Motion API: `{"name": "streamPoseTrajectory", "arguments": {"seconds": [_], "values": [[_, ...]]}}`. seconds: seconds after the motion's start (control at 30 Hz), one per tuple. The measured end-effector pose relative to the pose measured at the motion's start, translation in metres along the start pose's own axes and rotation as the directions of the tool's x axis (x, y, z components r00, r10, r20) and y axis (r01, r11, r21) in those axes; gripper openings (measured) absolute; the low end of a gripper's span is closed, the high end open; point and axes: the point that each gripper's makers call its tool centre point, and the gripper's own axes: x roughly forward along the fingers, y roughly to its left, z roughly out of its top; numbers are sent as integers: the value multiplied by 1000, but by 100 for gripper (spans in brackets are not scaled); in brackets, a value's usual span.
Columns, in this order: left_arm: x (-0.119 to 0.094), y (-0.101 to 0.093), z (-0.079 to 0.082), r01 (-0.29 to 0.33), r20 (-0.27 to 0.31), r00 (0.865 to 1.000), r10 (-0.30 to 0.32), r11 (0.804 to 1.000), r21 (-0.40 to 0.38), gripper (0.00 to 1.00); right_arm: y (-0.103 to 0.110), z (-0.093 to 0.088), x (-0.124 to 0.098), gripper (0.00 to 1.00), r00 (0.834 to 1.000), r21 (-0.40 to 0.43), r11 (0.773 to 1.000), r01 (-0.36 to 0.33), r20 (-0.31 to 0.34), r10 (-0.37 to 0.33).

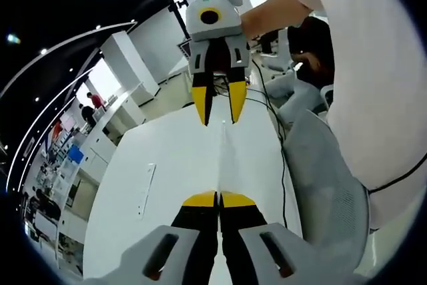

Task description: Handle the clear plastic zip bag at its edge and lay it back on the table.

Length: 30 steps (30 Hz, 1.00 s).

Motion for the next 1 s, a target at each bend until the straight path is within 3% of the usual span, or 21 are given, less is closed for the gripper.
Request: {"name": "streamPoseTrajectory", "arguments": {"seconds": [0.5,1.0], "values": [[-1,-1,2,4,3,1000,-4,1000,18,0,-6,13,2,14,999,-6,1000,12,42,-12],[-2,-1,11,3,19,1000,-3,999,34,0,-6,3,8,13,1000,-28,1000,11,1,-11]]}}
